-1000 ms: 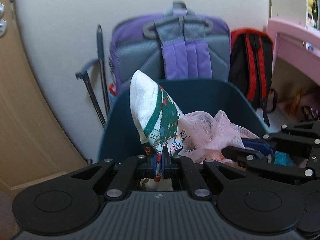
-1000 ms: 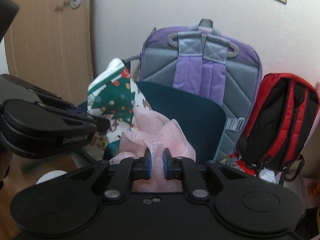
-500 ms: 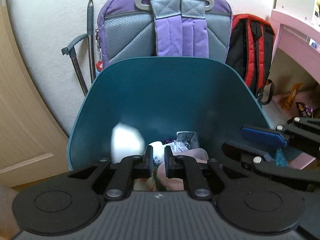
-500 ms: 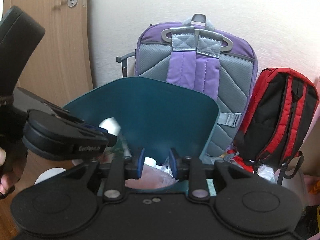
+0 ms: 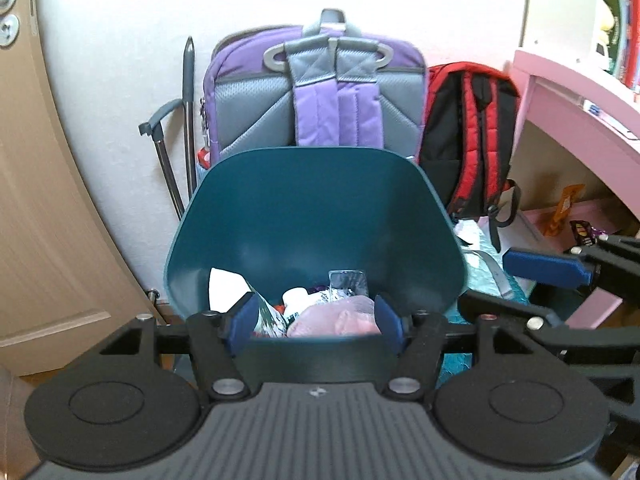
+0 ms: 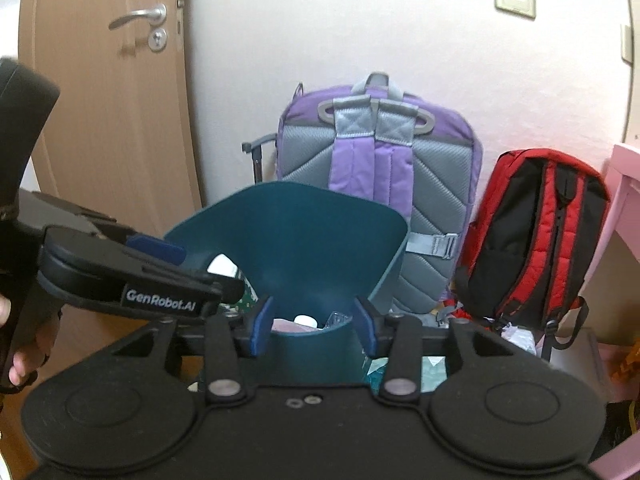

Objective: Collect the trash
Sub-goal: 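Lower both grippers back toward the remaining floor trash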

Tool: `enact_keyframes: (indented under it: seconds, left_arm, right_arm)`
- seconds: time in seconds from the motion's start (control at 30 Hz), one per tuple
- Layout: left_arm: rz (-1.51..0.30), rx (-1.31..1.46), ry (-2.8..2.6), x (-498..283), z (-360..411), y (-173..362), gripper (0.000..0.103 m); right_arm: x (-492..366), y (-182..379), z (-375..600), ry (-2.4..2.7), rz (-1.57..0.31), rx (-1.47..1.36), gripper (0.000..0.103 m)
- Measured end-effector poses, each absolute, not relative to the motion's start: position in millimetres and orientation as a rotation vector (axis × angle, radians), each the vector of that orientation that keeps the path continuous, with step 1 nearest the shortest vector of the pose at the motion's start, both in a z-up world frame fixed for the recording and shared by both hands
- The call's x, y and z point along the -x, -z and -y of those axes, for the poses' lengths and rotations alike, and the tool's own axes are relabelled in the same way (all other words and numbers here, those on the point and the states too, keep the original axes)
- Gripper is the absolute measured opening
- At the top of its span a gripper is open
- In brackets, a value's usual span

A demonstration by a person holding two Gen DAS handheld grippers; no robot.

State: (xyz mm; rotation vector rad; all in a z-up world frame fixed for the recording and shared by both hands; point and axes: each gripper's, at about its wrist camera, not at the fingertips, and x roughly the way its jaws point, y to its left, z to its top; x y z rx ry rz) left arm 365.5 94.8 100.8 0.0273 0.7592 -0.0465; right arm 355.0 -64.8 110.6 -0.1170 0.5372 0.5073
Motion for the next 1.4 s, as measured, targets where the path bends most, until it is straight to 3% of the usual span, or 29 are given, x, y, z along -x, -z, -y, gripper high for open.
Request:
enact_keyframes:
  seconds: [0.1, 0.17, 0.4, 0.53, 0.8, 1.03, 1.4]
  left_arm:
    - [-0.740, -0.023, 0.057, -345.4, -90.8, -111.7, 0.065]
    - [-0.726, -0.013, 0.065, -330.9, -88.4, -118.5, 0.074]
    - [-0.701, -0.013, 0.107, -282.3, -76.4, -134.4, 0.074]
    - [-0.690, -0.015, 0.121, -257.2, -70.5, -137.8, 0.083]
    - [-0.707, 0.005, 0.156, -217.9, -64.5, -125.5, 0.088]
    - [-0.750, 0.059, 0.186, -196.9, -66.7, -77.8, 0.100]
    - [-0.977, 0.010, 0.221, -208.4, -69.2, 78.2, 0.100]
  right_arm:
    - [-338.8, -120.2, 74.4, -0.522, -0.532, 0.092, 0.047]
    - [-325.9, -126.2, 80.5, -0.533, -0.526, 0.077, 0.049]
    - [-282.4, -141.2, 96.6, -0.573, -0.512, 0.072, 0.051]
    - [-260.2, -144.0, 104.3, -0.594, -0.508, 0.068, 0.052]
    - [-230.0, -125.6, 120.9, -0.614, -0.537, 0.051, 0.052]
    - [-218.2, -77.0, 136.4, -0.603, -0.611, 0.016, 0.053]
    - [-244.5, 90.1, 150.4, -0.504, -0.948, -0.023, 0.053]
